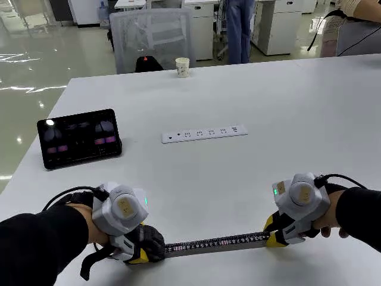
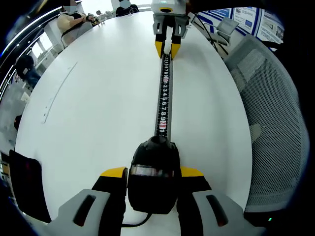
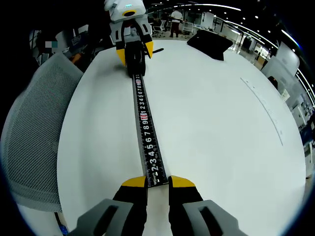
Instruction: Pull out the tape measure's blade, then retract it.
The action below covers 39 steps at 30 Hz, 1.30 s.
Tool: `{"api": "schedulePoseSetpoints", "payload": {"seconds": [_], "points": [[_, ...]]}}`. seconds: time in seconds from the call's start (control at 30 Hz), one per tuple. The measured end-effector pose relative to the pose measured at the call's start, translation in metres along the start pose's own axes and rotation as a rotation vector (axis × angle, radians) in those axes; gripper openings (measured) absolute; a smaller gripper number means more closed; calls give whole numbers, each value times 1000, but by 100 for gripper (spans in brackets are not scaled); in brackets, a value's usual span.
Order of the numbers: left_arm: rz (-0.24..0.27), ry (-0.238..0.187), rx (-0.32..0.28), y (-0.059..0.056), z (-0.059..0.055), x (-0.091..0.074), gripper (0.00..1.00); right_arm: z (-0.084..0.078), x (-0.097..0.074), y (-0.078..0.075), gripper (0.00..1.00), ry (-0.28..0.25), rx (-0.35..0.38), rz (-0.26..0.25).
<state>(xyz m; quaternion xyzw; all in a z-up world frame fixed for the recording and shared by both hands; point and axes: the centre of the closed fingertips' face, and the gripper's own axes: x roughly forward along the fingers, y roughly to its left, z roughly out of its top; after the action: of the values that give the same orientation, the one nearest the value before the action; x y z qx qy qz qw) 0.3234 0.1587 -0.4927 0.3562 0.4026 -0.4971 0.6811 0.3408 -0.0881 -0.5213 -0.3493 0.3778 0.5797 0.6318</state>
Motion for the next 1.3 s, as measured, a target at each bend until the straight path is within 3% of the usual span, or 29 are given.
{"api": "schedulePoseSetpoints", "payload": {"seconds": [0.27,0.37,0.63,0.87,1.03,1.1,1.17,1.3], "points": [[43,-40,-106,12,-6,-15,47,-1,-6,-2,16,-4,47,-32],[57,-71,-188,14,-8,-19,49,-1,-10,-2,19,-23,82,-42],[102,-169,-332,17,-13,-35,53,-1,-23,3,26,-81,169,-89],[154,-215,-496,17,-35,-42,63,-7,-34,5,30,-166,286,-162],[214,-248,-507,17,-41,-51,66,-15,-39,14,36,-195,335,-189],[218,-265,-535,15,-42,-53,68,-18,-41,17,38,-198,335,-202],[201,-320,-584,11,-38,-54,73,-18,-44,20,39,-227,359,-211],[227,-330,-606,4,-46,-60,77,-24,-52,28,46,-239,376,-234]]}}
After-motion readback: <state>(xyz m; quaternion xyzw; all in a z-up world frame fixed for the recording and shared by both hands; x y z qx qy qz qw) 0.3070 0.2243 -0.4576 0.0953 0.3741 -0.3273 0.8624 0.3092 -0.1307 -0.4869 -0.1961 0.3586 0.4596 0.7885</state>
